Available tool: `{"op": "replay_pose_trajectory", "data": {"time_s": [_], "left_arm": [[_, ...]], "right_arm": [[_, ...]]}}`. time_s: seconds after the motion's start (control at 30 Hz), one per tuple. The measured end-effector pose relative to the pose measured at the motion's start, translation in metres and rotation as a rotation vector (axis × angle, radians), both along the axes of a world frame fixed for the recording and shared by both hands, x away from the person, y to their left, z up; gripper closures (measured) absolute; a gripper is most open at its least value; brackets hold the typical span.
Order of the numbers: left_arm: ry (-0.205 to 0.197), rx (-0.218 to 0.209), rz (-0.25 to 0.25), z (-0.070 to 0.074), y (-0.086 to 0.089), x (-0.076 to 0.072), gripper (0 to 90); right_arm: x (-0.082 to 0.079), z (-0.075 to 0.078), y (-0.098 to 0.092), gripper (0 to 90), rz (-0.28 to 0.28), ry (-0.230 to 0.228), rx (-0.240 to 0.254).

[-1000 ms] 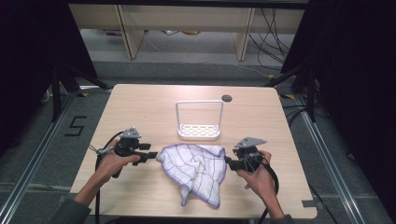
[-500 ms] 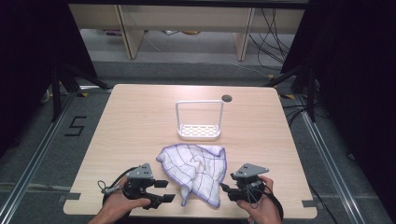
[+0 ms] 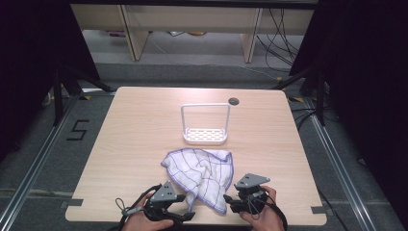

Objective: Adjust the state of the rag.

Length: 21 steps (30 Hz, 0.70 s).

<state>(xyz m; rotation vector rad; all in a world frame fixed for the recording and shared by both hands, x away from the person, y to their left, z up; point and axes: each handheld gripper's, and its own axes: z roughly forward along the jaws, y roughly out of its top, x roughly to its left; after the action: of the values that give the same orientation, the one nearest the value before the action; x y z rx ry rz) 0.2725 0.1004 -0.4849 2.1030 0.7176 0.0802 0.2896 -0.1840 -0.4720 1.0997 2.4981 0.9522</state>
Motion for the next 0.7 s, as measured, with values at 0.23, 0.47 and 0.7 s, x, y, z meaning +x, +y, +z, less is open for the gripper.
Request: {"op": "replay_pose_trajectory", "data": {"time_s": [0.23,0.47,0.7], "left_arm": [[-0.092,0.038,0.011,-0.008,0.004,0.011,66.6],[-0.1,0.006,0.002,0.001,0.02,0.018,83.1],[-0.074,-0.027,0.02,0.005,0.037,0.027,84.4]], "right_arm": [[-0.008,-0.006,0.011,41.2,0.034,-0.005,0.009],[-0.008,-0.017,0.023,40.1,0.053,0.022,-0.045],[0.0,-0.027,0.028,70.5,0.099,0.028,-0.081]]}}
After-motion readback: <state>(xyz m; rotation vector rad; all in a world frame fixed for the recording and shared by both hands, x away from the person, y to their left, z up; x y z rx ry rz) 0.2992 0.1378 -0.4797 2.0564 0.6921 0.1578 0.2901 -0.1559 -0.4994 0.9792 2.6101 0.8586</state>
